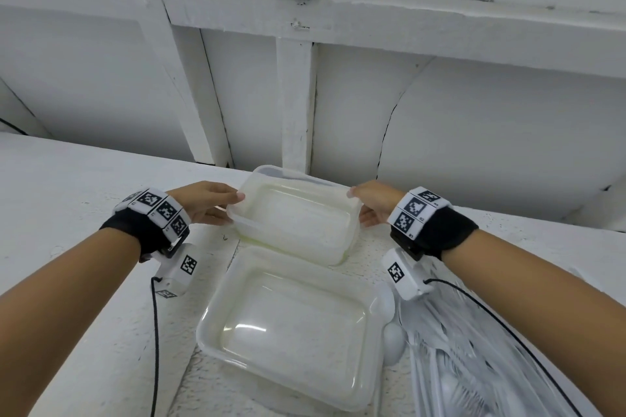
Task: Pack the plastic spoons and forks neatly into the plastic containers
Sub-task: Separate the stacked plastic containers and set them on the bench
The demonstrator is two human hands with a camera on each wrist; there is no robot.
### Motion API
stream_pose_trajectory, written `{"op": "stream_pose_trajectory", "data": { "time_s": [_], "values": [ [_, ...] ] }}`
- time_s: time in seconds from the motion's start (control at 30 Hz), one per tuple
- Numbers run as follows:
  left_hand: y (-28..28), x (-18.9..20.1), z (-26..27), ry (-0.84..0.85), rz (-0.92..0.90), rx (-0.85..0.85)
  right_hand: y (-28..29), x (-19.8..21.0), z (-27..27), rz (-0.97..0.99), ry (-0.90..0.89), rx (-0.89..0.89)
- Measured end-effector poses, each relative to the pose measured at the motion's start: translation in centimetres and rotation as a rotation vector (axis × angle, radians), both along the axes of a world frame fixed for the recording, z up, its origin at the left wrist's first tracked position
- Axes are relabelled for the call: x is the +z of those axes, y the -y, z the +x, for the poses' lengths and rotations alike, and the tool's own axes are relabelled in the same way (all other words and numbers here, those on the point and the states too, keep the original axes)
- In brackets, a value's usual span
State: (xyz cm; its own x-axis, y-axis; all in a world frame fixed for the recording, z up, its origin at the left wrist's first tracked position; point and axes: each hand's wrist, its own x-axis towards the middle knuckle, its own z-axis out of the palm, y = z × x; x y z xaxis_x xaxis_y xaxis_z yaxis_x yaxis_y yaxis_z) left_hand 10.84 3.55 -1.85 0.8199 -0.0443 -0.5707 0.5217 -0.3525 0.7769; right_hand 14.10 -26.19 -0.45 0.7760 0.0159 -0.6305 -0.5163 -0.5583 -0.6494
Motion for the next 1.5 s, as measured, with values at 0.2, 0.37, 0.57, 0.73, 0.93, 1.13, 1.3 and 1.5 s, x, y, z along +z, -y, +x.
{"op": "stream_pose_trajectory", "data": {
  "time_s": [0.2,0.37,0.57,0.73,0.93,1.13,1.3,1.5],
  "values": [
    [-0.3,-0.2,0.2,0.035,-0.031,0.097,-1.5,-0.4,1.1,0.008,0.116,-0.116],
    [0.4,-0.3,0.7,0.049,-0.024,0.128,-1.3,-1.1,2.0,0.06,0.188,-0.153],
    [0.5,-0.8,0.5,0.066,0.003,0.154,-1.1,-0.9,1.4,0.043,0.226,-0.091],
    [1.0,-0.7,-0.1,0.072,0.028,0.21,-0.6,0.2,0.3,-0.061,0.186,-0.057],
    [0.9,0.2,-2.0,0.062,0.152,0.193,1.3,2.4,-3.4,-0.059,0.189,0.036],
    [1.9,0.6,-4.2,0.087,0.123,0.146,1.9,2.4,-6.7,0.081,0.155,0.135],
    [3.3,1.0,-4.4,0.131,0.131,0.225,0.0,1.5,-6.8,0.034,0.263,0.007],
    [3.9,1.2,-4.6,0.152,0.161,0.234,-0.4,0.8,-6.4,0.04,0.267,-0.079]
  ]
}}
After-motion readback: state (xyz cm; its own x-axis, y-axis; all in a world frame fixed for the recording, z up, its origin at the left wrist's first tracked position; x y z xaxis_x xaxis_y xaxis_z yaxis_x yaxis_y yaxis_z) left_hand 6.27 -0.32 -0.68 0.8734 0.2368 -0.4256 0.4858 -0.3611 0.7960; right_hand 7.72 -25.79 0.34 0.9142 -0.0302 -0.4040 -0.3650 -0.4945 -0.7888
